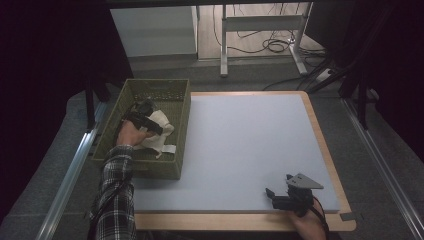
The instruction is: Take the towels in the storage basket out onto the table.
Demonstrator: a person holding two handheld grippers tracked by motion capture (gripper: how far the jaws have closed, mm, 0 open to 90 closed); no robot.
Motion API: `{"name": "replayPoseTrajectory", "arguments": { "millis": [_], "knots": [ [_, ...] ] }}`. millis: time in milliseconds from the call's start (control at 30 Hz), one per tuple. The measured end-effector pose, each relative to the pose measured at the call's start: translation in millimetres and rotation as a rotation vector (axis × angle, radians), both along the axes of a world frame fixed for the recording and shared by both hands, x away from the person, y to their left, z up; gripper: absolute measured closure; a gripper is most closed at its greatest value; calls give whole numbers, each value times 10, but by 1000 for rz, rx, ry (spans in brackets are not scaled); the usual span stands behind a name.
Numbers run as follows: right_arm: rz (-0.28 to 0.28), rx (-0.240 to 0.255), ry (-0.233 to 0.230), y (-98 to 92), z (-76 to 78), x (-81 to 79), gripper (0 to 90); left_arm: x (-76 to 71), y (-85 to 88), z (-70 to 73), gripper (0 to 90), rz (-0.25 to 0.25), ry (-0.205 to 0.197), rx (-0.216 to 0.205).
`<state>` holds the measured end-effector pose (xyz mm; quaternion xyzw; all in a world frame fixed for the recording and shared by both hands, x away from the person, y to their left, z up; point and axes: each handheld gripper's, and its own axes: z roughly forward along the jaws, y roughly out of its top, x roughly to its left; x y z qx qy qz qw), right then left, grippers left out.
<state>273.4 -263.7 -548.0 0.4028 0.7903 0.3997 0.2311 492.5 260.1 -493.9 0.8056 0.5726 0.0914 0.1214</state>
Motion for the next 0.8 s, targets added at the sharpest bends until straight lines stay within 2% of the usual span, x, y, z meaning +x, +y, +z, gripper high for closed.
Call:
{"name": "replayPoseTrajectory", "arguments": {
  "millis": [133,200,267,333,367,400,433,567,633,667,733,800],
  "knots": [
    [1,0,0,-1,0,0,71,25,7,-79,255,9,86,68],
    [1,0,0,-1,0,0,71,21,6,-121,353,-2,130,77],
    [3,1,1,-2,0,0,71,16,9,-108,415,1,137,67],
    [3,1,0,-2,0,0,71,3,8,-89,540,-9,139,78],
    [3,1,0,-2,0,0,71,3,8,-89,652,-9,139,78],
    [3,1,1,-2,0,0,71,-7,10,-78,745,-14,129,119],
    [3,1,0,-2,0,1,71,-8,19,-77,772,-10,131,111],
    [3,1,1,-2,0,0,71,-16,40,-47,818,-9,119,94],
    [3,1,1,-3,0,0,71,-29,64,-7,821,6,90,61],
    [3,1,1,-3,0,0,71,-29,64,-7,821,6,90,61],
    [3,2,0,-2,-1,1,71,-64,102,66,821,9,40,20],
    [3,3,0,-3,-1,1,71,-82,113,85,821,8,29,8]
  ]
}}
